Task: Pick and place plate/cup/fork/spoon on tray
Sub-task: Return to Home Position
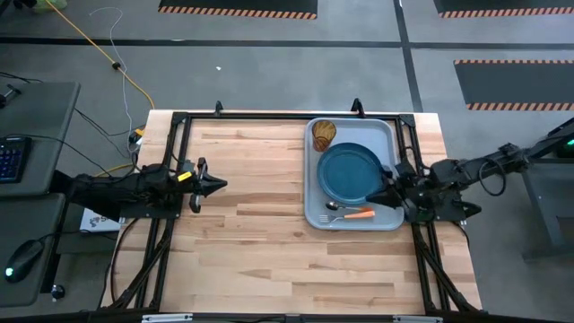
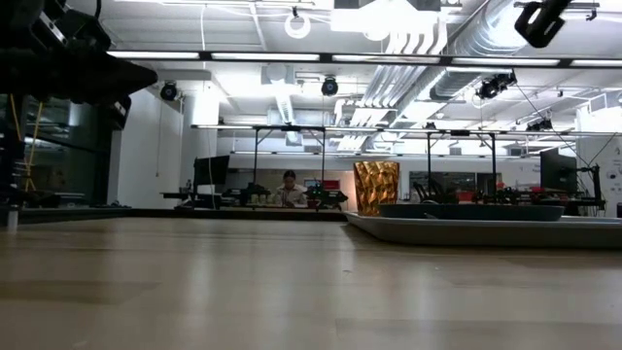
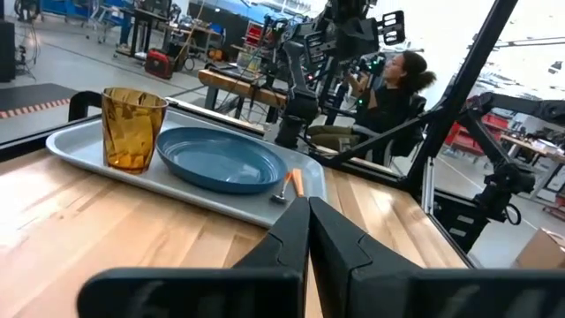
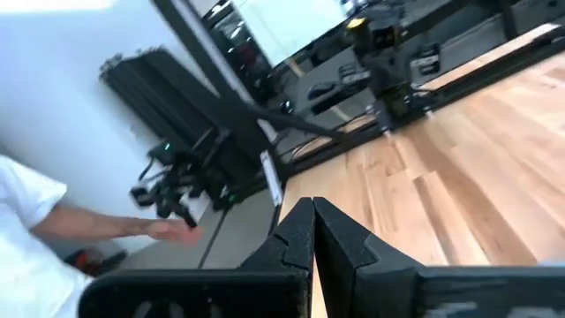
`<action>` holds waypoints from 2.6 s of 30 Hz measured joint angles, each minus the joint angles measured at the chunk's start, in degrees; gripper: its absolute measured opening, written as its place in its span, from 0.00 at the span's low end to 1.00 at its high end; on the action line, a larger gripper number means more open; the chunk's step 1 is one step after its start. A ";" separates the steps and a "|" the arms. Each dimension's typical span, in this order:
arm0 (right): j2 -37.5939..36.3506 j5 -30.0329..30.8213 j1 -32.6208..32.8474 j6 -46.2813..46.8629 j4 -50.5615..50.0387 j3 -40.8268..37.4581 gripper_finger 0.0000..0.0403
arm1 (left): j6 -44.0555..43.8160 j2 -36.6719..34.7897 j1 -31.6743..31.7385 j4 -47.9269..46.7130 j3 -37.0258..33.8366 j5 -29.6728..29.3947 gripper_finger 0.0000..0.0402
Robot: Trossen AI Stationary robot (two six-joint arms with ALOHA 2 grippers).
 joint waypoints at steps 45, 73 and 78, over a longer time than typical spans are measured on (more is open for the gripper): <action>-26.30 -8.70 -11.69 -12.84 9.97 -26.93 0.00 | -0.07 0.24 0.00 -0.14 0.07 0.04 0.01; -23.48 -4.21 -12.20 -17.40 2.08 -26.93 0.00 | -0.07 0.24 0.00 -0.12 0.07 0.04 0.01; -23.48 -4.23 -12.20 -17.40 2.06 -26.93 0.00 | -0.07 0.24 0.00 -0.12 0.07 0.04 0.01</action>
